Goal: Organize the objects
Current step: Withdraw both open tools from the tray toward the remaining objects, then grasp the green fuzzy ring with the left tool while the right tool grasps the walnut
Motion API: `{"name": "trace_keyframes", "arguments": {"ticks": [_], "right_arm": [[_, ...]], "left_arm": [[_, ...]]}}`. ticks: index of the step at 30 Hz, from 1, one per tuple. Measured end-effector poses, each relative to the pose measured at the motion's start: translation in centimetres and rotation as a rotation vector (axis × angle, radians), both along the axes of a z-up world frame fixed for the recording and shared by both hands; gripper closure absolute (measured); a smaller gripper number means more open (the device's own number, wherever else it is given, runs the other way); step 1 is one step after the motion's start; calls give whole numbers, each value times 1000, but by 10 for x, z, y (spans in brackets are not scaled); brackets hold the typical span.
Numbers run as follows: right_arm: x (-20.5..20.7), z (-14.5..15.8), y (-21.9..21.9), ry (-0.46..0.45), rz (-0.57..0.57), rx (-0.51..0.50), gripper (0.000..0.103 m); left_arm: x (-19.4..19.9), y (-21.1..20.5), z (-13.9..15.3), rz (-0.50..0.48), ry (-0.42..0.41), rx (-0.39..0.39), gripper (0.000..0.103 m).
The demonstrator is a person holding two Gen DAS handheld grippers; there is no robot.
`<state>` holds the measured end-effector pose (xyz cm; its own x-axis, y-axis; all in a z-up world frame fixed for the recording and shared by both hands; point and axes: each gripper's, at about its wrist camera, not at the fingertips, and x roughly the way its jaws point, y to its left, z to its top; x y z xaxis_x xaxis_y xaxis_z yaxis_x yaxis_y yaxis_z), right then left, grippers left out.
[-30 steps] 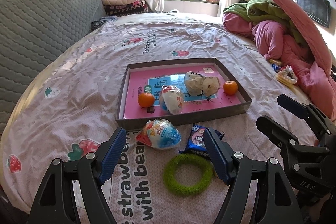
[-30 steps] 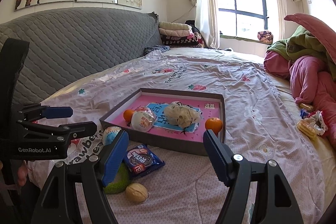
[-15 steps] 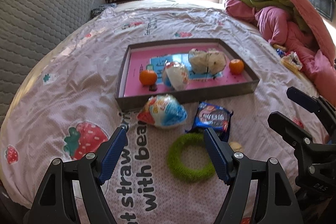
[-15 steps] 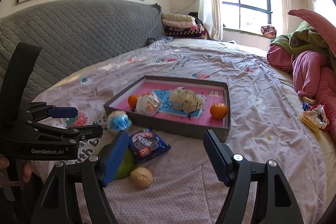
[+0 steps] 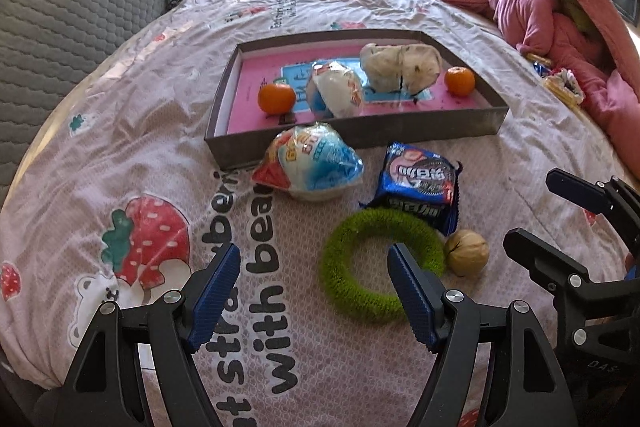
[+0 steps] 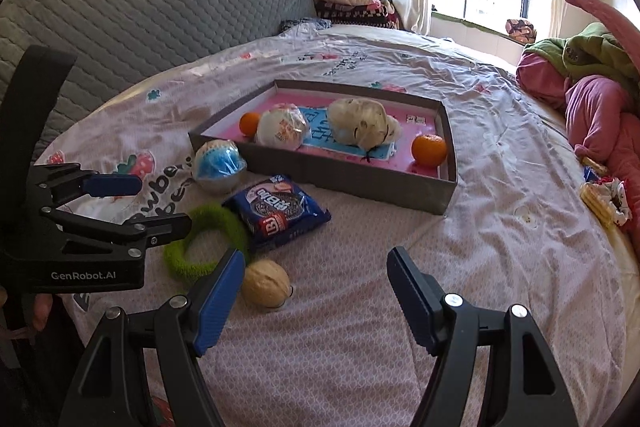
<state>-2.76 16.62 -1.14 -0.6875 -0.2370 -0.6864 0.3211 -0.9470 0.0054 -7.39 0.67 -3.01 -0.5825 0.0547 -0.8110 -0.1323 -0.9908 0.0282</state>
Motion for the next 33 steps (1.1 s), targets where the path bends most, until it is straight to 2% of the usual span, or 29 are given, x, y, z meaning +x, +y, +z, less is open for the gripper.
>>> {"name": "trace_keyframes", "arguments": {"ticks": [12,24,33], "right_arm": [[-2,-17,-10,-66,24,67,30],[-6,-27,-17,-102,32,60,30],[-11,-36,-24,-130,47,62,42]], "left_arm": [[0,-1,-9,-2,-39,-3,26],[-5,-5,-19,9,-53,5,26],[-13,-10,-27,23,-52,14,26]]}}
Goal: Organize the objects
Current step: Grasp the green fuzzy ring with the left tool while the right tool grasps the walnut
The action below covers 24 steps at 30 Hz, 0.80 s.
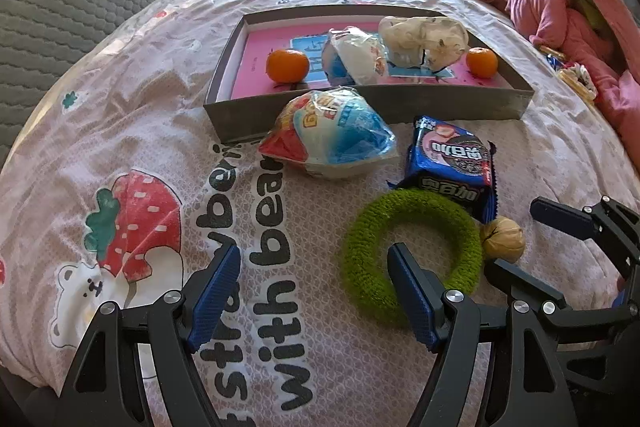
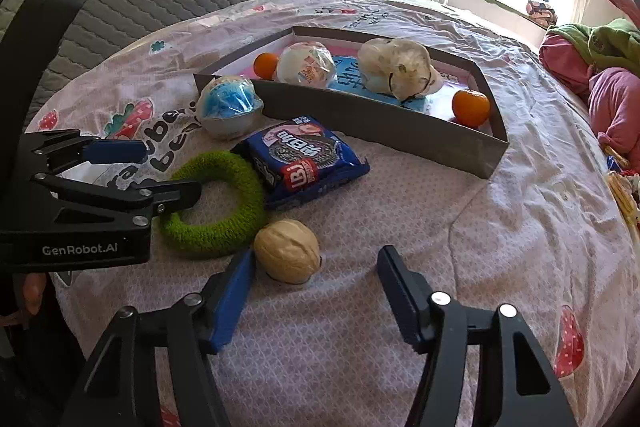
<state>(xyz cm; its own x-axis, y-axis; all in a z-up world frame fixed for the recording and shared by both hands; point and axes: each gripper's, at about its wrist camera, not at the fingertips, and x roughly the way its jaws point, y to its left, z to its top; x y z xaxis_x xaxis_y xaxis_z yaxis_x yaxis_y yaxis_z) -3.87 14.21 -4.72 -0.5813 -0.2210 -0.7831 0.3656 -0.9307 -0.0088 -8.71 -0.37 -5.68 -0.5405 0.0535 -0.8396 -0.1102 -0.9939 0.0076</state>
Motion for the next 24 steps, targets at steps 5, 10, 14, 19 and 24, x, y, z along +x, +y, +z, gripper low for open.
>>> {"name": "trace_keyframes", "arguments": {"ticks": [5,10,14,19,24], "right_arm": [[-2,-4,-5,-4,8,4,51],[-3,-5,-10,7,22,24,59],[-5,-8,-12,2,27,21,63],[-5,-7,-13,1,35,12,68],[-7,-7,-13,2,36,9,70]], "left_arm": [[-6,-3,-5,4,-4,14,26],[-10,0,-9,1,5,22,26],[-14,2,-12,-5,12,22,26],[-18,4,-13,-15,29,24,26],[-19,4,-14,-26,41,34,29]]}}
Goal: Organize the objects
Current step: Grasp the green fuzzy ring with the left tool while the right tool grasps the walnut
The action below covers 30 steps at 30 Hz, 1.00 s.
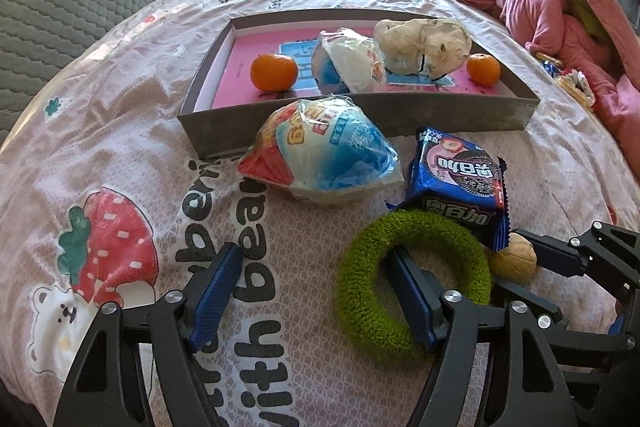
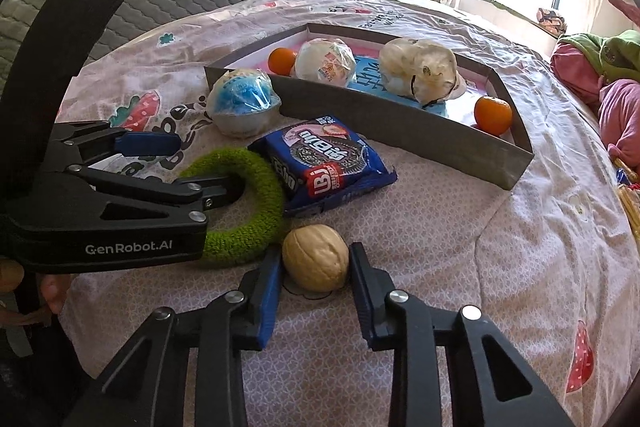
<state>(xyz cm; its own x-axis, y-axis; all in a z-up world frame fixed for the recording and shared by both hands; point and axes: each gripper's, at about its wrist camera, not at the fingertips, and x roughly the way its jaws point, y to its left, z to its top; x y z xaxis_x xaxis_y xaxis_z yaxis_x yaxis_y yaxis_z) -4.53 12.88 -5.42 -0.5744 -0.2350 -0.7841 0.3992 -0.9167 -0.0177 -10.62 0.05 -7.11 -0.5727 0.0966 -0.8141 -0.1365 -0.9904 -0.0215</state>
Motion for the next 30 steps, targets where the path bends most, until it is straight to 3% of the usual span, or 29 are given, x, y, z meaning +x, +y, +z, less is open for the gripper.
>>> {"name": "trace_keyframes", "arguments": {"ticks": [6,14,30], "right_arm": [[-1,0,2,-7,-7,-20,70],[-2,1,5,-9,-17,-40,70],[1,22,21,70,-63,-102,70]], "left_arm": [[2,3,1,-35,11,19,47],[5,-4,7,-42,14,63,86],[21,-3,40,-54,63,113,89]]}}
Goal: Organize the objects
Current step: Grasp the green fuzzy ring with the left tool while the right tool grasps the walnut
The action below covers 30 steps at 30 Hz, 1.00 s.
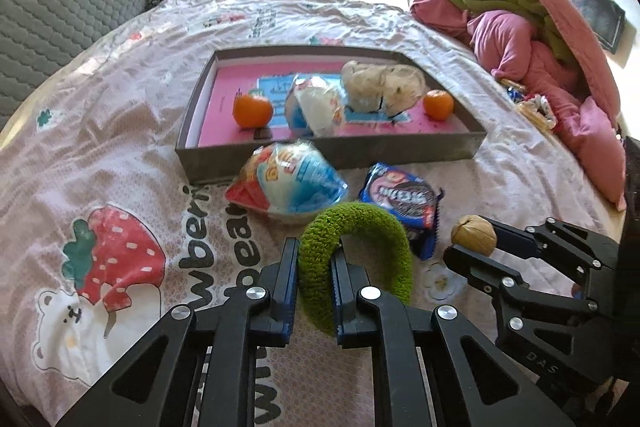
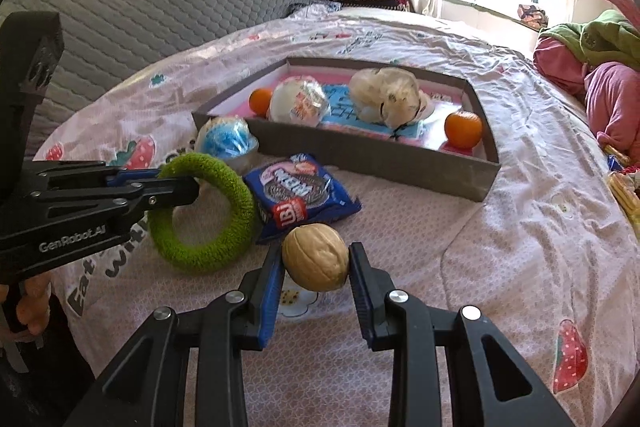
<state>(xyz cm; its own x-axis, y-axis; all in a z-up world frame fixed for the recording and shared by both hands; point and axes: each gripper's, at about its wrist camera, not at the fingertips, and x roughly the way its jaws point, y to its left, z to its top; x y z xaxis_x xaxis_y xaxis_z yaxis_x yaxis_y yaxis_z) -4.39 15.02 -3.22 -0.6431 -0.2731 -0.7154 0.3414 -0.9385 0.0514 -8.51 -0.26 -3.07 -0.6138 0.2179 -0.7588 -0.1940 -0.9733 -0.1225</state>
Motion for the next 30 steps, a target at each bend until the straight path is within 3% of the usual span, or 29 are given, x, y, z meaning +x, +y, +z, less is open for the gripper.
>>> {"name": "trace_keyframes", "arguments": {"ticks": [11,30], "right_arm": [[4,18,7,73,-13,-49,70],[6,28,15,118,-31,-70,70]], "left_arm": [[13,-2,32,9,64,8,89],[19,-11,47,43,106,16,89]]}}
